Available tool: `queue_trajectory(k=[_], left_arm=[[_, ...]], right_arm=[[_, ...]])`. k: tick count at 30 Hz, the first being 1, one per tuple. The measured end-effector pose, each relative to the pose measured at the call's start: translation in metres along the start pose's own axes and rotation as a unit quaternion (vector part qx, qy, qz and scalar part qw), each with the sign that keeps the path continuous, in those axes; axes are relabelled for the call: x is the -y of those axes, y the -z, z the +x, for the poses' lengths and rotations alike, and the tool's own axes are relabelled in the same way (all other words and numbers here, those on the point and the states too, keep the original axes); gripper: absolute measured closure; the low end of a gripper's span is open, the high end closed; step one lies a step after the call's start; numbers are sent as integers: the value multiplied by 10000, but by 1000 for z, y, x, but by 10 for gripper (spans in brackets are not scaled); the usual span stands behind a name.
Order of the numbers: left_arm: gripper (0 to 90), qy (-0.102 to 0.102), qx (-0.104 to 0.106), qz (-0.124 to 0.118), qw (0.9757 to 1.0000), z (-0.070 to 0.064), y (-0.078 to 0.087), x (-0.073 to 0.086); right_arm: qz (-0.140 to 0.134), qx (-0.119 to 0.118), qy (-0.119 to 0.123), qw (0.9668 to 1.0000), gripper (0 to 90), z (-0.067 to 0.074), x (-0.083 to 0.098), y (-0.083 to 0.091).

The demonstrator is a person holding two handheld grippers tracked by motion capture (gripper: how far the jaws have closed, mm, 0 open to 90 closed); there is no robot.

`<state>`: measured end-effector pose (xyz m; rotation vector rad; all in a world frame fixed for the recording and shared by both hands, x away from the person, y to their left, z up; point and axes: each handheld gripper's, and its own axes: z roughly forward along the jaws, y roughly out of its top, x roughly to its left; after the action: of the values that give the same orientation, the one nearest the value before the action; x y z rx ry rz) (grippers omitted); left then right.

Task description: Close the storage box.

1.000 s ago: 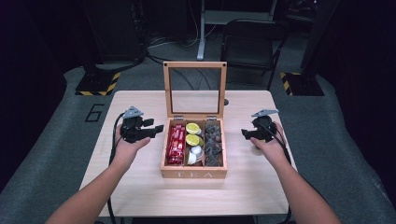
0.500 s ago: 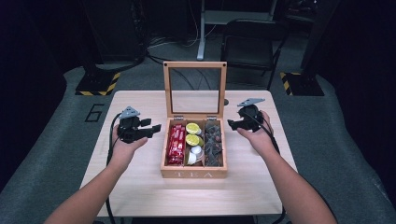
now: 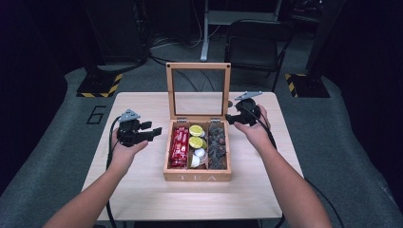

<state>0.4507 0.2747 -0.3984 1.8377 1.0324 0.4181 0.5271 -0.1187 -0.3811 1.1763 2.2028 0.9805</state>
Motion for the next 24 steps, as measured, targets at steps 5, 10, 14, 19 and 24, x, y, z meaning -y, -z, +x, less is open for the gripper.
queue_trajectory(k=[5, 10, 14, 19, 24], left_arm=[[423, 0, -23, -22, 10000, 0, 1, -1], [423, -35, 0, -12, 10000, 1, 4, -1], [422, -67, -19, -24, 10000, 0, 4, -1], [422, -80, -19, -47, 10000, 1, 5, -1], [422, -70, -2, -23, 10000, 2, 5, -2]], right_arm=[[-112, -85, -34, 9999, 311, 0, -8, -5], [-82, -30, -175, 9998, 310, -3, -15, -13], [-78, -6, -210, 9997, 310, -5, -20, -15], [-113, -6, -267, 9996, 310, -10, -24, -19], [-102, 63, -425, 9990, 310, -13, -27, -24]])
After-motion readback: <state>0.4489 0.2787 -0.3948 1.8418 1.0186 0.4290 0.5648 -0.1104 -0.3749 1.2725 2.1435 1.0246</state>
